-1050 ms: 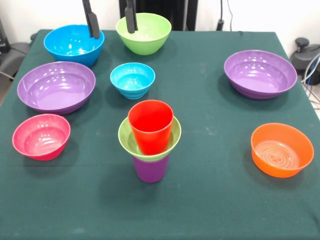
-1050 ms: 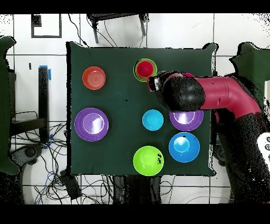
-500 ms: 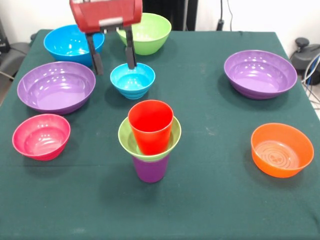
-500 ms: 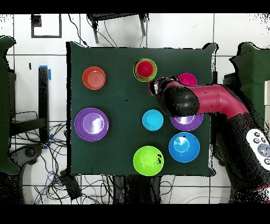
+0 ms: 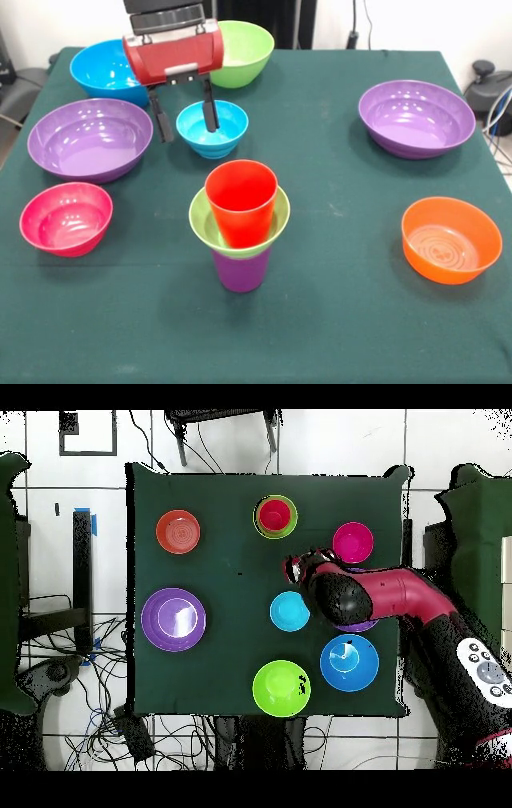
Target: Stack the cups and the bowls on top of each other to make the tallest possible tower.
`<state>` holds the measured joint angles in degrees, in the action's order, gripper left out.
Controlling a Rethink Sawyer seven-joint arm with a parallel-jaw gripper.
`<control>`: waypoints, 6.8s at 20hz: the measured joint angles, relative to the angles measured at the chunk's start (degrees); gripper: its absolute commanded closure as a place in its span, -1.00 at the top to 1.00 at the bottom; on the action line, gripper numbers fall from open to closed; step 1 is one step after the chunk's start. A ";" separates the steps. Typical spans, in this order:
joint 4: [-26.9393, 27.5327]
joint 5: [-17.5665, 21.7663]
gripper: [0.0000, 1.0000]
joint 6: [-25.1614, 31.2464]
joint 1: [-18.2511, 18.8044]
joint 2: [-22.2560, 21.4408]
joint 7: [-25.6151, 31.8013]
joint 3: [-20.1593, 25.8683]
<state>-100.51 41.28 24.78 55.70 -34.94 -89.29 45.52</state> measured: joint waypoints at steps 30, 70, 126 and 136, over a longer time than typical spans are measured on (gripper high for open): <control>-3.01 7.32 1.00 -2.68 2.26 7.87 0.00 -0.47; -0.74 10.19 1.00 -2.78 10.25 17.06 0.00 -0.33; -7.27 8.74 1.00 -0.92 13.31 9.52 0.00 4.66; -7.26 11.51 1.00 -0.92 13.35 12.00 0.00 2.50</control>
<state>-107.78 52.79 23.86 69.05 -22.94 -89.29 48.03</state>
